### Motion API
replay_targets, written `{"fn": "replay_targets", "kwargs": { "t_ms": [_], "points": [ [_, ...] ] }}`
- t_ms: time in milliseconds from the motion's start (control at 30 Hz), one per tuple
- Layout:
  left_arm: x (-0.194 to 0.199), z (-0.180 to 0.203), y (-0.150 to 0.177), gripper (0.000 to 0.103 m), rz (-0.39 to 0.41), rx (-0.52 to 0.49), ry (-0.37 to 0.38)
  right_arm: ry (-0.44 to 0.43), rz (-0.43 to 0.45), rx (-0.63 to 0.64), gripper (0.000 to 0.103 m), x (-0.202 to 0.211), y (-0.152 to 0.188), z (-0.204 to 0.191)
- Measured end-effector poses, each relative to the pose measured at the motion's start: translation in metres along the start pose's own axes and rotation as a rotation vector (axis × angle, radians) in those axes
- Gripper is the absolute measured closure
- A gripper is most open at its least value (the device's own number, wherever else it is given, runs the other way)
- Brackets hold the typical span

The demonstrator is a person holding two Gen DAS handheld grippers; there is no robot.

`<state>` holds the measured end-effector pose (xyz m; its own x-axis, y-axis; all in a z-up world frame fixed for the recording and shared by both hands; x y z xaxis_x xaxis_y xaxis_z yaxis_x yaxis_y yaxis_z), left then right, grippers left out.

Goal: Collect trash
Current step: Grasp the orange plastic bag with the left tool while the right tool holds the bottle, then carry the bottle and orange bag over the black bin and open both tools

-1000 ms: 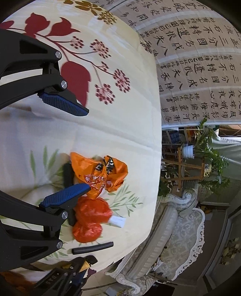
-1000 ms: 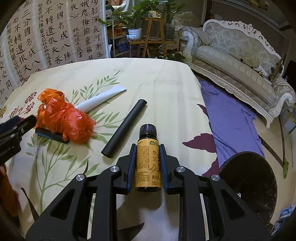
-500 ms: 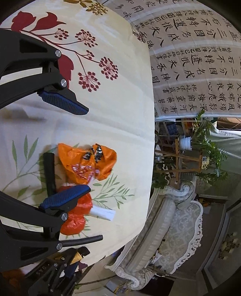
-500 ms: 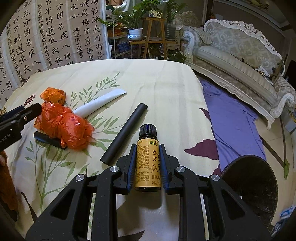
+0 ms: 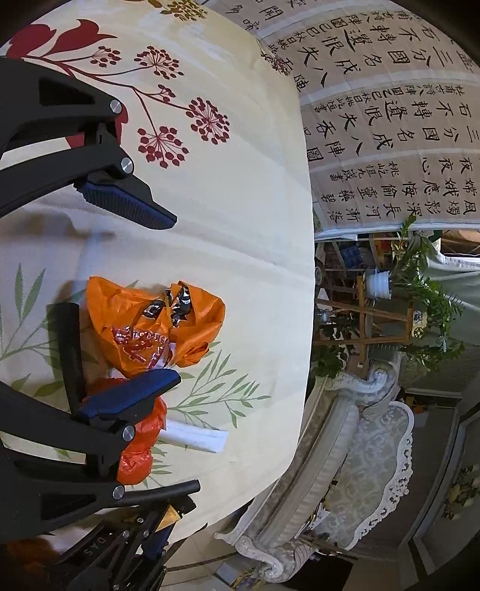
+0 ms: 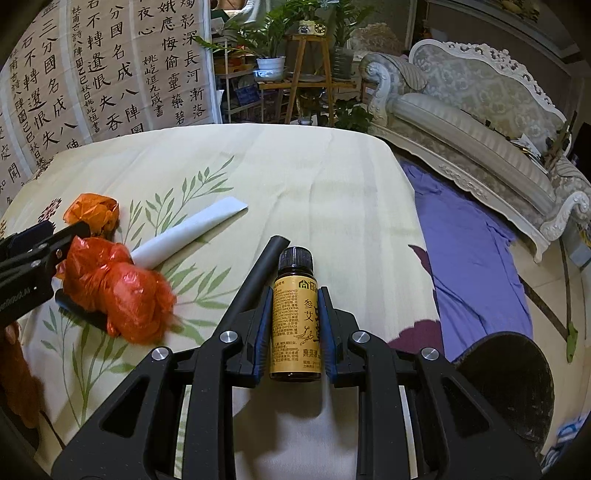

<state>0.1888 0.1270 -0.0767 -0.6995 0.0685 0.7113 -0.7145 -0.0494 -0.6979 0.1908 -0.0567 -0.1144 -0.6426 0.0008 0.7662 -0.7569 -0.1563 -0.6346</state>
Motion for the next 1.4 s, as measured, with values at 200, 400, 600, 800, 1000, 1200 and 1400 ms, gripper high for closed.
{"fn": "replay_targets", "kwargs": {
  "t_ms": [200,400,600,800,1000,1200,1400],
  "points": [
    [0.001,0.007,0.001,0.056,-0.005,-0.034,0.044,0.0,-0.001,0.0,0.08,0.0,-0.003,0.0],
    [0.003,0.015,0.001,0.073,0.007,-0.074,0.077,0.005,0.003,0.003,0.08,-0.001,-0.005,0.0],
    [0.014,0.008,0.0,0.077,0.033,-0.068,0.047,0.008,0.029,-0.001,0.08,0.007,-0.001,0.0],
    [0.048,0.008,0.002,0.077,0.087,-0.05,0.059,0.01,0.059,-0.014,0.08,0.03,0.011,0.003],
    [0.082,0.034,0.016,0.077,0.119,-0.059,0.131,0.025,0.095,-0.052,0.08,0.066,0.029,0.02],
    [0.1,0.084,0.03,0.077,0.127,-0.111,0.231,0.076,0.119,-0.099,0.08,0.098,0.051,0.054],
    [0.106,0.142,0.041,0.077,0.131,-0.183,0.326,0.16,0.128,-0.175,0.08,0.125,0.082,0.103]
  ]
}}
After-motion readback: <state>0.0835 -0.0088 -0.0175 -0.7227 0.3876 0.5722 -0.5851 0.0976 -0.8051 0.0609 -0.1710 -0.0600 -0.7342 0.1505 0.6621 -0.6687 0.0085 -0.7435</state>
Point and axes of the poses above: each gripper's, at about its wrist camera, not at the fingertips, and x roughly against the way its jaws point, z to its right, y to its underside, the point moved 6 cm from there along -x, roughly the way its jaws point, and after that the axes turned 4 degrees about y, right-handed, at the moved point
